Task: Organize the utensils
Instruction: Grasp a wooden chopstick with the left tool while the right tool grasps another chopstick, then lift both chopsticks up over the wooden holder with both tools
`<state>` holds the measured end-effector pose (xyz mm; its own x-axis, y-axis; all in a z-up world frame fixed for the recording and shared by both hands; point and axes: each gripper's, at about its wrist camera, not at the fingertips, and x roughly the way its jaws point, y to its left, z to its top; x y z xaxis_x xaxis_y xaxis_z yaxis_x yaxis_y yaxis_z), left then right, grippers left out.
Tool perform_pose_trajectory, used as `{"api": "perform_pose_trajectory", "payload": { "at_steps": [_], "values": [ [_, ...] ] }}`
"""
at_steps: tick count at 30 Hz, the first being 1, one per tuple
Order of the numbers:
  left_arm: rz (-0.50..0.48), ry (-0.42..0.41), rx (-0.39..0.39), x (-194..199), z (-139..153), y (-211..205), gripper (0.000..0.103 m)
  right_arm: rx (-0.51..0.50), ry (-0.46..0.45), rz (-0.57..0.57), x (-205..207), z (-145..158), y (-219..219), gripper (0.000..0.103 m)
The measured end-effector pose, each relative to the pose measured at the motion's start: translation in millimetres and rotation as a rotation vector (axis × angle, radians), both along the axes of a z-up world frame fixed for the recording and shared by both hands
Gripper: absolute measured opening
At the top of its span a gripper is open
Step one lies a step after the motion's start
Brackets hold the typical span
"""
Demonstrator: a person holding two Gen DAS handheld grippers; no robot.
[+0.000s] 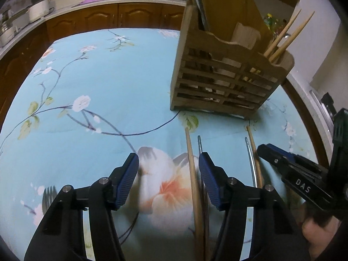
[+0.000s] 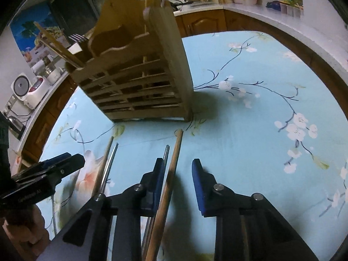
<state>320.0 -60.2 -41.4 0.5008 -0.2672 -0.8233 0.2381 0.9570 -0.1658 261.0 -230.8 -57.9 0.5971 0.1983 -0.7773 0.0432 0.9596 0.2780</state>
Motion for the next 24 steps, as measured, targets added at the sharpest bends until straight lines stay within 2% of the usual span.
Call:
{"api": "perform_pose_trajectory", "payload": {
  "at_steps": [3, 5, 12, 13, 17, 18, 24],
  "values": [
    [-0.021, 0.017, 0.015, 7, -8, -9, 0.052, -0.011, 0.017, 0.003, 8, -5, 0, 0.023],
    [-0.039, 0.036, 0.041, 12, -15, -15, 0.041, -0.031, 0.017, 0.008, 12, -5, 2, 0.020],
    [-0.081, -0.028, 0.156, 5, -22, -34, 0.041, -0.115, 0.005, 0.030, 19, -5, 13, 0.020],
    [-0.086, -0.035, 0.160, 4, -22, -36, 0.036, -0.133, 0.000, 0.035, 20, -6, 15, 0.020],
    [-0.109, -0.035, 0.145, 2, -21, -38, 0.008, -0.193, -0.013, 0.048, 19, -7, 22, 0.015],
    [-0.110, -0.032, 0.140, 1, -20, -37, 0.008, -0.189, -0.014, 0.048, 19, -6, 22, 0.009],
    [-0.097, -0.021, 0.067, -4, -16, -23, 0.005, -0.076, -0.018, 0.026, 14, -3, 9, 0.006]
  ]
}}
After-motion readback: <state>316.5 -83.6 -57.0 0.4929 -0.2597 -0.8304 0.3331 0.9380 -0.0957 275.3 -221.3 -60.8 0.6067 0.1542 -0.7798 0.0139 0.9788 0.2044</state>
